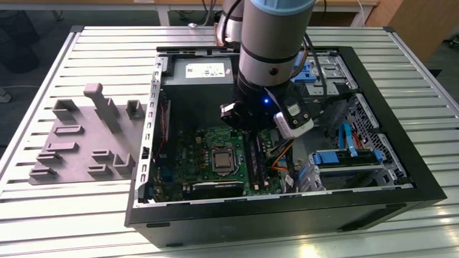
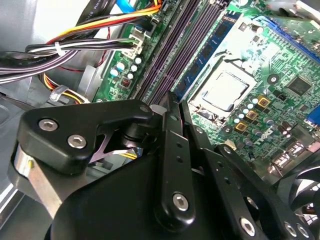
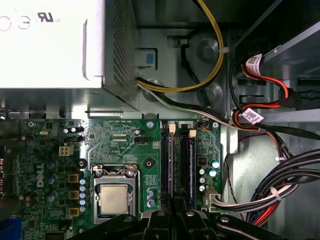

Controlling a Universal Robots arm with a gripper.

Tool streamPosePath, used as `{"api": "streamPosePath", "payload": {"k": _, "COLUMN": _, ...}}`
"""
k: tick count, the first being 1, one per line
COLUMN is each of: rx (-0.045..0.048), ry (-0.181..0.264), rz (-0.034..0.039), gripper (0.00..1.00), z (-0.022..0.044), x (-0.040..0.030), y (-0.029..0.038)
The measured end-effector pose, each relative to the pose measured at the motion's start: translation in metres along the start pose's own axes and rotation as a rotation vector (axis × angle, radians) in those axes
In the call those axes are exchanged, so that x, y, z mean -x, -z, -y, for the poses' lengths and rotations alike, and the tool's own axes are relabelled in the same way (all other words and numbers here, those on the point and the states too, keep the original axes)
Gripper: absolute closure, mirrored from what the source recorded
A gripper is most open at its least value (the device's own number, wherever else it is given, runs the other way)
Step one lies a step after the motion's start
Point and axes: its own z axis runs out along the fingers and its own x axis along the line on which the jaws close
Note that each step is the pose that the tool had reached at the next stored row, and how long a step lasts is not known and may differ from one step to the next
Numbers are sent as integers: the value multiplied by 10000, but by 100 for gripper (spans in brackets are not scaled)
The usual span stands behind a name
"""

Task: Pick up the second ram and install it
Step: 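Insert the second ram into the second slot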

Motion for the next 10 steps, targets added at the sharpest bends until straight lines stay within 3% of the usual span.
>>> {"api": "streamPosePath", "payload": {"k": 10, "rx": -2, "ry": 0, "rz": -1, "gripper": 86, "z": 0, "x": 8, "y": -36}}
